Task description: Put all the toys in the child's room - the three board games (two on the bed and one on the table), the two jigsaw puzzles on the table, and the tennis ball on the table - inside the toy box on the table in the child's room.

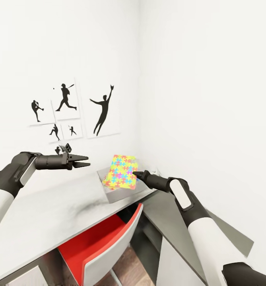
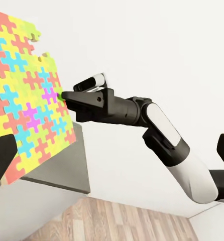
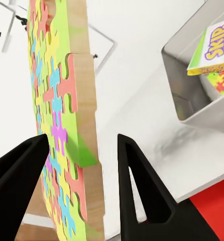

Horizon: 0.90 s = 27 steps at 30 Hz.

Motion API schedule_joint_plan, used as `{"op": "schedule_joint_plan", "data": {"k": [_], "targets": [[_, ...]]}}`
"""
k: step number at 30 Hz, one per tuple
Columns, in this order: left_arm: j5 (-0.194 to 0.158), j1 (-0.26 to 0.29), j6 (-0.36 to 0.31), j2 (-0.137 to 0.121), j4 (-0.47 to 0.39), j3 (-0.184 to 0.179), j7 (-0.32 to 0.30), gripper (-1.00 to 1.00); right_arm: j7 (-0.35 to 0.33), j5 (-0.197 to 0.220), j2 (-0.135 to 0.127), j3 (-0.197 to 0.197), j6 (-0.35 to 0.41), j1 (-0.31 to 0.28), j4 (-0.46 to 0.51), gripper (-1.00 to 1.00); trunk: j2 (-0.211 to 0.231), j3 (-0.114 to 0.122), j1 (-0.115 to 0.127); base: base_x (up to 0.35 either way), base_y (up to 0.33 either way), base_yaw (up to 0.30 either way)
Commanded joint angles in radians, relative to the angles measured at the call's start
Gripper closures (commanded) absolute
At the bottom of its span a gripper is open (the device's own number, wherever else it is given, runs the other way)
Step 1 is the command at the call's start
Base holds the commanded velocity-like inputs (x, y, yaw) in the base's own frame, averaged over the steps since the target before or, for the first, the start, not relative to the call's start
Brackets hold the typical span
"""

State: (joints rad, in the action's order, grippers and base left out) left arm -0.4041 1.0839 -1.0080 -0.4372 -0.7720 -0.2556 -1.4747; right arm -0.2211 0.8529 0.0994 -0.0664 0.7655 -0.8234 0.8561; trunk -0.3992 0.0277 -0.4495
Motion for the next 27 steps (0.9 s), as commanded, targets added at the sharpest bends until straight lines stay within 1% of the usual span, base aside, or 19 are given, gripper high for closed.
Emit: {"op": "schedule_joint_plan", "data": {"k": [1, 7, 11, 17, 22, 27], "targets": [[-0.002, 0.001, -0.011, -0.001, 0.0, -0.004, -0.004, -1.0, -0.004, -0.004, 0.0, 0.001, 0.003, 0.0, 0.0, 1.0, -0.001, 0.0, -0.001, 0.109, 0.046, 0.287], [-0.004, 0.001, -0.011, -0.003, 0.0, -0.004, -0.005, -1.0, -0.006, -0.005, 0.0, 0.003, 0.003, 0.0, 0.0, 1.0, -0.001, 0.0, -0.001, 0.07, 0.014, 0.282], [-0.004, 0.001, -0.011, -0.003, 0.0, -0.004, -0.005, -1.0, -0.006, -0.005, 0.0, 0.003, 0.003, 0.0, 0.0, 1.0, -0.001, 0.0, -0.001, 0.011, 0.1, 0.115], [-0.004, 0.001, -0.011, -0.003, 0.0, -0.004, -0.004, -1.0, -0.006, -0.003, 0.0, 0.004, 0.003, 0.0, 0.0, 1.0, -0.001, 0.0, -0.001, 0.065, 0.205, 0.017], [-0.004, 0.001, -0.011, -0.003, 0.0, -0.004, -0.004, -1.0, -0.007, -0.002, 0.0, 0.004, 0.003, 0.0, 0.0, 1.0, -0.001, 0.0, -0.001, 0.043, 0.046, -0.063], [-0.004, 0.001, -0.011, -0.003, 0.0, -0.004, -0.004, -1.0, -0.007, 0.014, -0.003, 0.004, 0.003, 0.0, 0.0, 1.0, -0.001, 0.0, -0.001, 0.135, 0.005, -0.105]]}}
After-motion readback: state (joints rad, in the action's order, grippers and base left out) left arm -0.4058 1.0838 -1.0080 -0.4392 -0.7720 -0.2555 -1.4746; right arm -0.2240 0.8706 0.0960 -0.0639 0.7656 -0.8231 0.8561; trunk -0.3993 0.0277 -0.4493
